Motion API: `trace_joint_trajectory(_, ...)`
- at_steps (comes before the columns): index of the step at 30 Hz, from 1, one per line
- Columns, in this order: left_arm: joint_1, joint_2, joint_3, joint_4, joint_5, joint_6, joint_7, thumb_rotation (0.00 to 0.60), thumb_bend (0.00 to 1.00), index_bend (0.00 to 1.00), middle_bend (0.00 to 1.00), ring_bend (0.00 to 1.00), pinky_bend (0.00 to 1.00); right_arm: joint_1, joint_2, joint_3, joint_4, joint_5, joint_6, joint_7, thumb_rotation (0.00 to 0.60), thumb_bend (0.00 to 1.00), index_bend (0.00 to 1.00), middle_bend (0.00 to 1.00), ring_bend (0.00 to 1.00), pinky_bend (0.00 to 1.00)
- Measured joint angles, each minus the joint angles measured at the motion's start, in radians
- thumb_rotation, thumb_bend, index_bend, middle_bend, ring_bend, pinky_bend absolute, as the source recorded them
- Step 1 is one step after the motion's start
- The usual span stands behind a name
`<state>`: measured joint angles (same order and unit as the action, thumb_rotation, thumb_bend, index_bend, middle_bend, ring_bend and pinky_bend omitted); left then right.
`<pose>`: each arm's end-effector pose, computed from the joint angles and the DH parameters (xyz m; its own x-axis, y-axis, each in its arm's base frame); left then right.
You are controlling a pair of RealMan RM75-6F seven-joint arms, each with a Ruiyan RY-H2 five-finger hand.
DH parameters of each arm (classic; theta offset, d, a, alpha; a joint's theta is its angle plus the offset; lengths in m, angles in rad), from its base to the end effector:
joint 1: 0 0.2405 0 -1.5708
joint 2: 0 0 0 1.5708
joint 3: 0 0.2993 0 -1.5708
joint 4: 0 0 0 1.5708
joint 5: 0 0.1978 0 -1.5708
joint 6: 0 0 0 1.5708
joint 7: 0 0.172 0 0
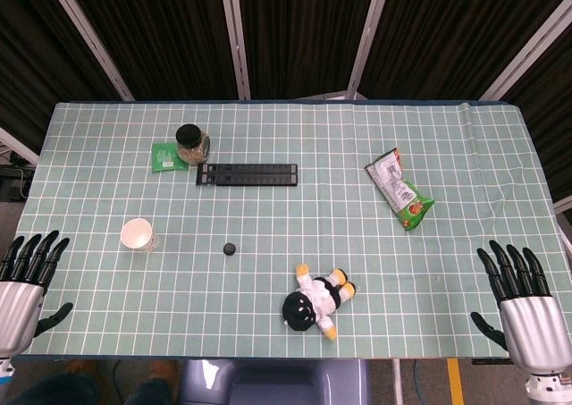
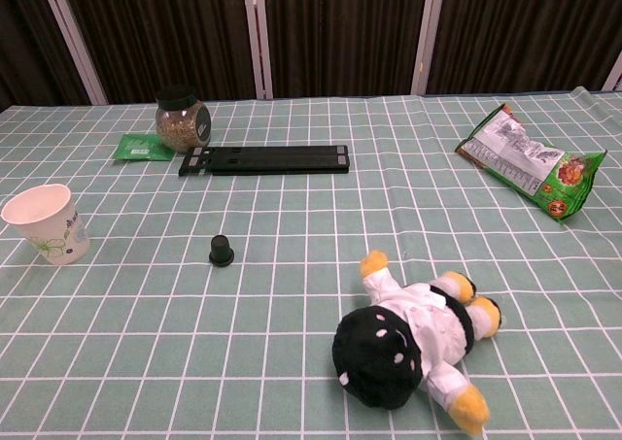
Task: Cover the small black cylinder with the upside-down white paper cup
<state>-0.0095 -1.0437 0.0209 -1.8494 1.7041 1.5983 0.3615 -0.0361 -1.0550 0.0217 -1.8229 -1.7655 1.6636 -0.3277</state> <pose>-0.2842 0.1693 0.1953 0.5666 -0.0571 0.8220 0.8130 -0.1242 -0.5689 -0.2800 -0.1616 0.2071 0.5383 0.1504 0.8292 -0.8221 -0.1226 0.5559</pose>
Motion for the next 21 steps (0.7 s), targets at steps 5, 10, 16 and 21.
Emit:
trace_joint_trajectory(5,0.0,-0.002,-0.001,0.009,0.001,0.0,-0.003,0.6,0.0,0.0,0.0,0.0,0.0,0.001,0.003,0.0,-0.002,0.002,-0.004,0.009,0.6,0.0,0.0,0.0,0.0,0.0)
trace_joint_trajectory(10,-0.023,-0.024,-0.01,0.039,-0.006,-0.039,0.011,0.6,0.0,0.0,0.0,0.0,0.0,0.006,0.008,0.004,-0.016,0.004,-0.008,0.018,0.6,0.0,0.0,0.0,0.0,0.0)
trace_joint_trajectory(16,-0.109,-0.107,-0.044,0.117,-0.038,-0.178,0.126,0.6,0.0,0.0,0.0,0.0,0.0,0.014,0.008,0.01,-0.016,0.027,-0.026,0.024,0.6,0.0,0.0,0.0,0.0,0.0)
trace_joint_trajectory(21,-0.218,-0.225,-0.085,0.234,-0.073,-0.318,0.303,0.6,0.0,0.0,0.0,0.0,0.0,0.026,0.013,0.018,-0.008,0.07,-0.058,0.052,0.6,0.0,0.0,0.0,0.0,0.0)
